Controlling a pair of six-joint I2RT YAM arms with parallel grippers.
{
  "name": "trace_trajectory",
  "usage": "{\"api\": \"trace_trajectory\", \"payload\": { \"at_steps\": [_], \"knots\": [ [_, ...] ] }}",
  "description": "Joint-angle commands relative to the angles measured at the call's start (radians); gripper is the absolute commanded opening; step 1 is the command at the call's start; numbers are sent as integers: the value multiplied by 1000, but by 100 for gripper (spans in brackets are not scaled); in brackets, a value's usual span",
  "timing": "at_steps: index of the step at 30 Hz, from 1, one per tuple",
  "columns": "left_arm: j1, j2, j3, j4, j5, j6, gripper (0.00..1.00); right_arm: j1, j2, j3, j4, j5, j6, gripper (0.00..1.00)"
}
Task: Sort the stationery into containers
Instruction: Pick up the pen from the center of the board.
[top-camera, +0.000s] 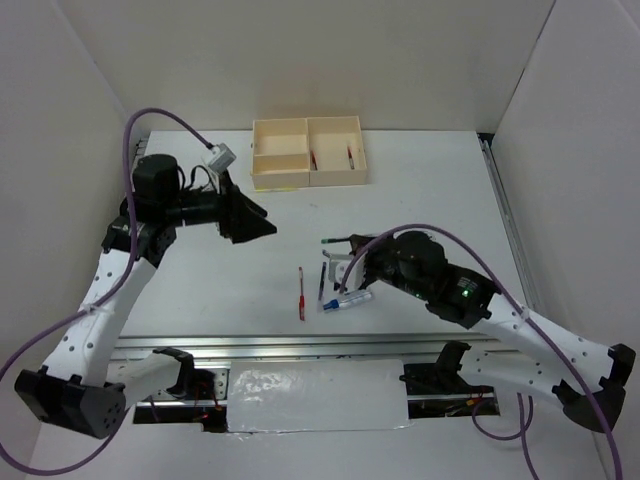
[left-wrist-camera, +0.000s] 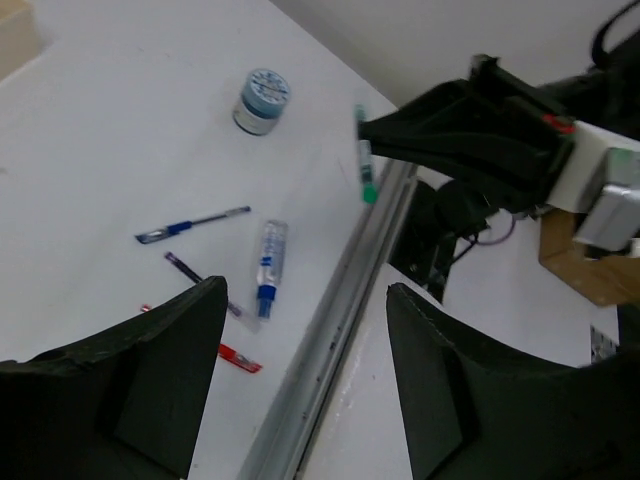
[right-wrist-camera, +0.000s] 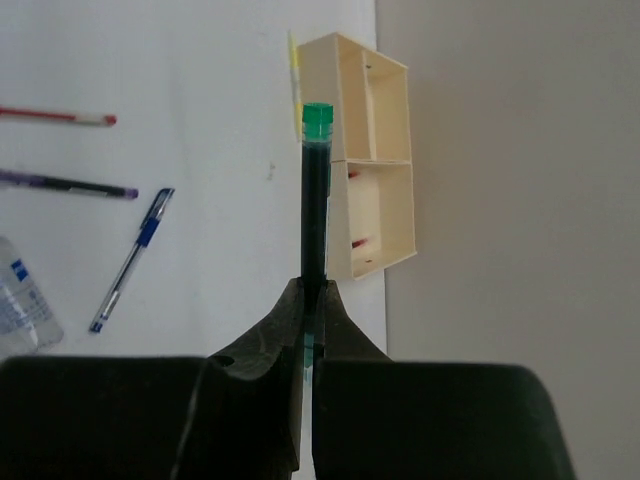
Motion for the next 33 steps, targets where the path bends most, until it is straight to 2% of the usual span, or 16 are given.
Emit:
{"api": "trace_trajectory", "payload": {
  "at_steps": [1,6,10,14,20,24,33],
  "knots": [
    [-137,-94,-47,-20,5,28,77,86,-30,-61,76,146,-163,0],
    [-185,-112,-113,-31,-16,-15,79,236,-30,-92,133,284,-194,0],
    [-229,-74,-122,-51,-66,-20,77,299,7,-63,130,330,-170,0],
    [-251,-48,-100,-69,-128,6,76,330,16,-72,151,339,-191,0],
    [-262,-26,-87,-83,-126,20,73,349,40,-53,164,341,-194,0],
    [-271,-19,-109,-78,-107,16,67,358,57,-49,183,339,-197,0],
    [-301,21,-103,-97,-122,36,66,375,93,-45,217,338,-208,0]
  ]
}}
